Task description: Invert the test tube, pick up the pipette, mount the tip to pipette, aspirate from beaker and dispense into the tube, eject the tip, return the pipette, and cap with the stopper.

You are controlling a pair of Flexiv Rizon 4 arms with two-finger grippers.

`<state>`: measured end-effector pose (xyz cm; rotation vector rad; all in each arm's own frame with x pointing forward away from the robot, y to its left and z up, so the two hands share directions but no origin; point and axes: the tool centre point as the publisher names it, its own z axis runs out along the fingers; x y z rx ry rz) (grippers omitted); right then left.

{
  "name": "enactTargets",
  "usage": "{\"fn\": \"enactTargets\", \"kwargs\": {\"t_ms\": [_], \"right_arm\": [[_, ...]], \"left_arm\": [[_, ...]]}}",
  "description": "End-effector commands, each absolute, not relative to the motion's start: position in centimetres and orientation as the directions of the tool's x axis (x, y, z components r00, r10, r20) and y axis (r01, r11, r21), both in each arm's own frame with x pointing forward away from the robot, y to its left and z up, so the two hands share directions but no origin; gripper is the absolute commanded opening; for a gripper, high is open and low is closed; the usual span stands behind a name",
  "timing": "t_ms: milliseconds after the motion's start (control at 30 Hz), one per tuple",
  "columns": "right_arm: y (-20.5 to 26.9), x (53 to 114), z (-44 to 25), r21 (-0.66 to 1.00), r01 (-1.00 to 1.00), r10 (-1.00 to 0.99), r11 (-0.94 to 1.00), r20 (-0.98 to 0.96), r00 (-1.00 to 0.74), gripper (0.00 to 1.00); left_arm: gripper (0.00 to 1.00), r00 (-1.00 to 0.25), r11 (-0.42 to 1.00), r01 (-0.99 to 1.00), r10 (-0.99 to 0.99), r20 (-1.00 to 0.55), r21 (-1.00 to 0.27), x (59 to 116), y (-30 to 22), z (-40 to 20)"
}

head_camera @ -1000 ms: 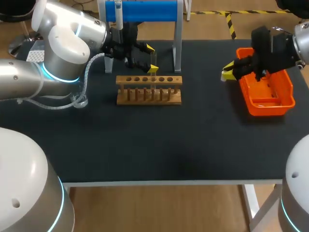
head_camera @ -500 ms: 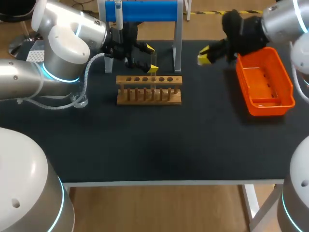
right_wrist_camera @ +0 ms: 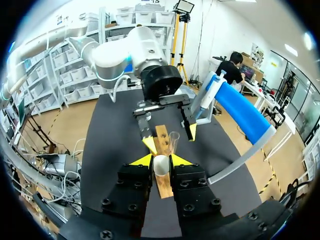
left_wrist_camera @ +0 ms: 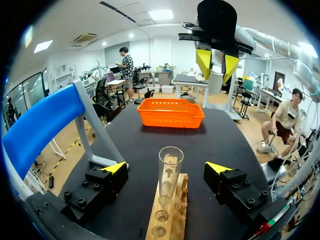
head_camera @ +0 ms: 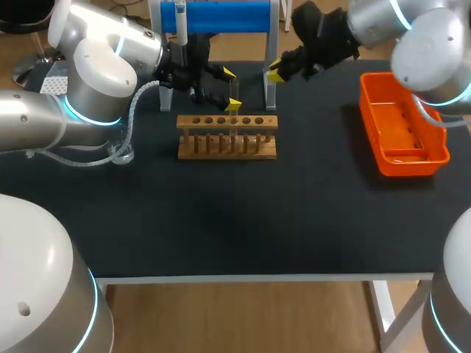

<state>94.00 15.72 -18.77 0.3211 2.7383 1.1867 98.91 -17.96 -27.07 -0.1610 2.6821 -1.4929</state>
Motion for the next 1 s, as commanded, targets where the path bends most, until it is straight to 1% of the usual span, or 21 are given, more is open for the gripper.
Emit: {"fn": "enactTargets", "kwargs": {"t_ms": [33,267,533,1000], "right_arm": [[18.5,95.9,-19.6,0.701,0.149,0.245,0.697,-0.038,-0.969,0.0],[20.1,97.0,-19.7,0.693,0.147,0.24,0.705,-0.038,-0.97,0.0],[20.8,97.3,-19.6,0.696,0.147,0.25,0.703,-0.049,-0.967,0.0],[20.9,97.3,-19.4,0.705,0.14,0.251,0.695,-0.055,-0.966,0.0]], "left_arm": [[1.0,-0.993,0.525,-0.059,-0.122,-0.007,-0.849,99.0,-17.9,-27.0],[1.0,-0.993,0.525,-0.059,-0.122,-0.007,-0.849,99.0,-17.9,-27.0],[1.0,-0.993,0.525,-0.059,-0.122,-0.007,-0.849,99.0,-17.9,-27.0],[1.0,-0.993,0.525,-0.059,-0.122,-0.007,-0.849,99.0,-17.9,-27.0]]}}
